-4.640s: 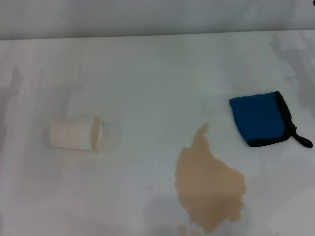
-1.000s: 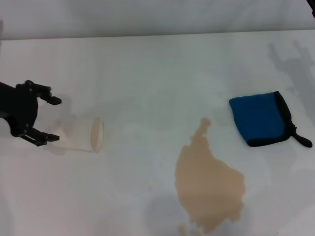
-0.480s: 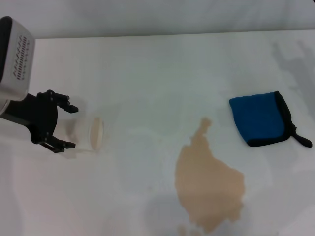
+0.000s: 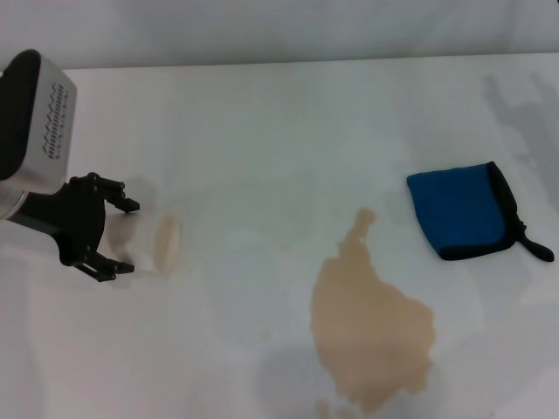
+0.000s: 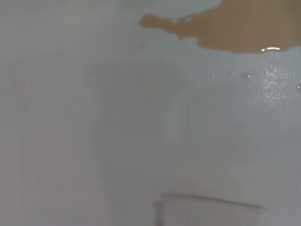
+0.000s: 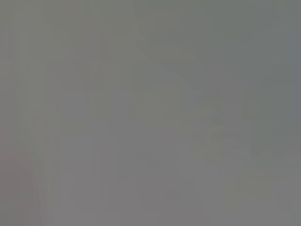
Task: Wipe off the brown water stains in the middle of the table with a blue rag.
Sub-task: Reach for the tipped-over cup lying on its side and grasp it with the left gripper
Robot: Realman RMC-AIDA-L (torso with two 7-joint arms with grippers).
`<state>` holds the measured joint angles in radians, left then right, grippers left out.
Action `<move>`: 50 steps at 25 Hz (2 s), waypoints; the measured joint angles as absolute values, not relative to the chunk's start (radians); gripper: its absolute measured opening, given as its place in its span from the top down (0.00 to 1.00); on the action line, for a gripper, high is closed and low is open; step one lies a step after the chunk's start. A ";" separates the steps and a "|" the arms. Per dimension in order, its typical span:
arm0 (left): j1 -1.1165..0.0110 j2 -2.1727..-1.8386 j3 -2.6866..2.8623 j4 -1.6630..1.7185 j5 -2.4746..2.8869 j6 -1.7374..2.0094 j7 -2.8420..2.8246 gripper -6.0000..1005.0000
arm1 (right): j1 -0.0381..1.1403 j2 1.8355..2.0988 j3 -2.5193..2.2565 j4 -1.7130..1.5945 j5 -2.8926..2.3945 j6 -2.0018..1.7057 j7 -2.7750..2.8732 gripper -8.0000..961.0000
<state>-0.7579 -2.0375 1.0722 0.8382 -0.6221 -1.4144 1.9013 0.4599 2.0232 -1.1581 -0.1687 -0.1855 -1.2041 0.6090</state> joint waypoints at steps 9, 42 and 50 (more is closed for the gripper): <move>-0.759 -2.060 1.079 0.810 -0.590 -1.355 1.911 0.15 | 0.459 2.025 -1.158 -0.168 -0.186 -1.204 0.609 0.10; -0.761 -2.072 1.138 0.791 -0.589 -1.299 1.897 0.16 | 0.457 2.022 -1.157 -0.158 -0.173 -1.188 0.611 0.10; -0.755 -2.075 1.138 0.793 -0.598 -1.268 1.895 0.17 | 0.457 2.022 -1.155 -0.158 -0.172 -1.188 0.611 0.10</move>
